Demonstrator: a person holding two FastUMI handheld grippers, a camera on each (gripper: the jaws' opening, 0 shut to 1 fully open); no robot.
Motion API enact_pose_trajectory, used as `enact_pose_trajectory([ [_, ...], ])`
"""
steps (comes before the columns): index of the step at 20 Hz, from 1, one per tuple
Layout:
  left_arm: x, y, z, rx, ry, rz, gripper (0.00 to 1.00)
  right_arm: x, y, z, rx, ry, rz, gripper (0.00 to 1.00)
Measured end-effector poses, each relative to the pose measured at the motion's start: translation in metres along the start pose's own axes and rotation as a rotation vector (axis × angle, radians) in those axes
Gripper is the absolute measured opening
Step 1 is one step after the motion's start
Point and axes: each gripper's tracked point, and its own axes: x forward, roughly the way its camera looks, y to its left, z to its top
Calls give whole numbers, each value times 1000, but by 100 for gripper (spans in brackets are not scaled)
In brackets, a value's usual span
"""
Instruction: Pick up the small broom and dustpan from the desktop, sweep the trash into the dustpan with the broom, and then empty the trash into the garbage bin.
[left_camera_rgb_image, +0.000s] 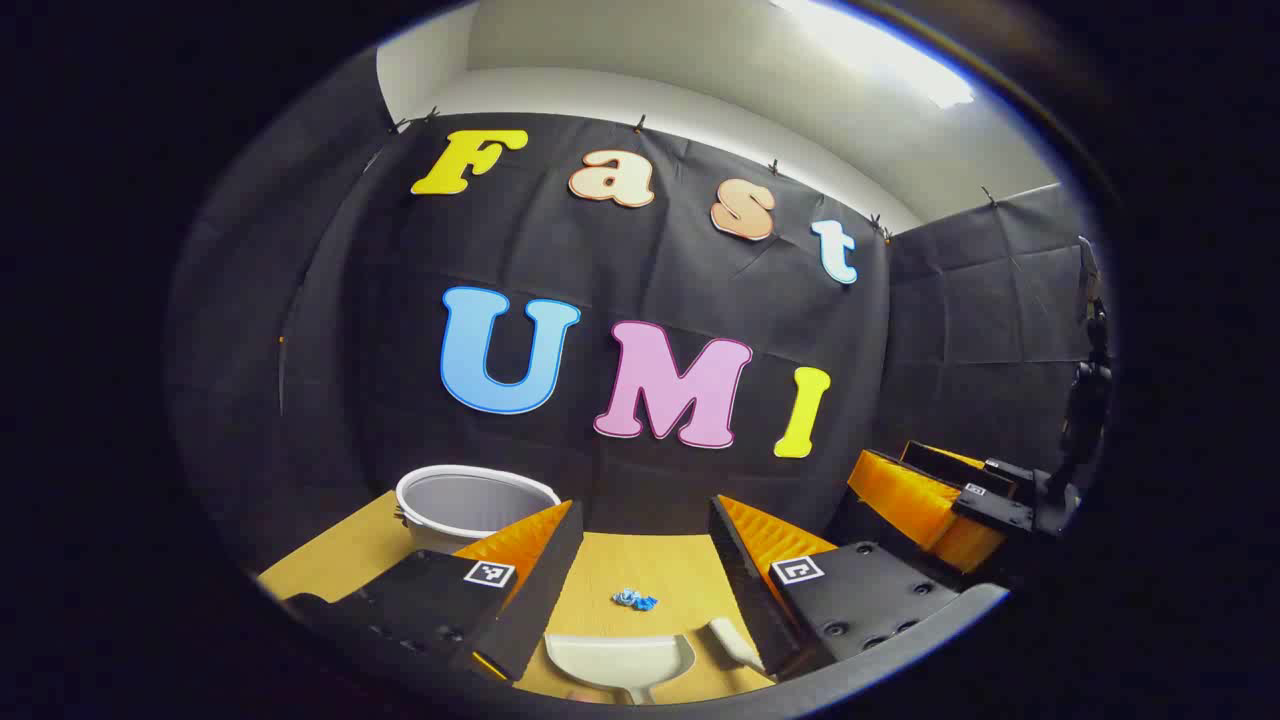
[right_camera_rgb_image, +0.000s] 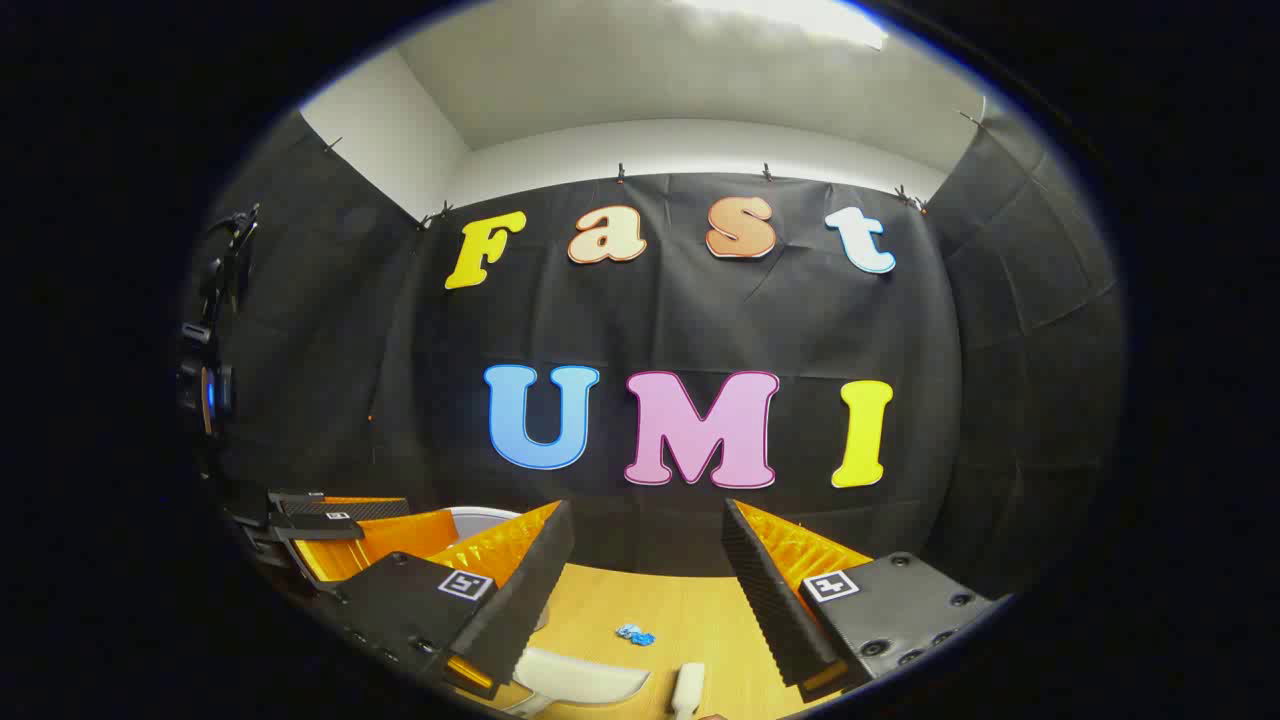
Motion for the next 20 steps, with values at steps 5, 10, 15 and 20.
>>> enact_pose_trajectory([
  [5,-2,6,5,44,-15,20,76,1,8,-2,25,11,21,92],
  [10,-5,5,8,53,-41,11,76,1,6,-8,29,27,8,96],
  [15,-8,12,11,30,-55,34,77,0,12,-13,61,50,7,96],
  [20,-5,14,0,35,-22,37,76,-2,18,-13,46,45,17,92],
])
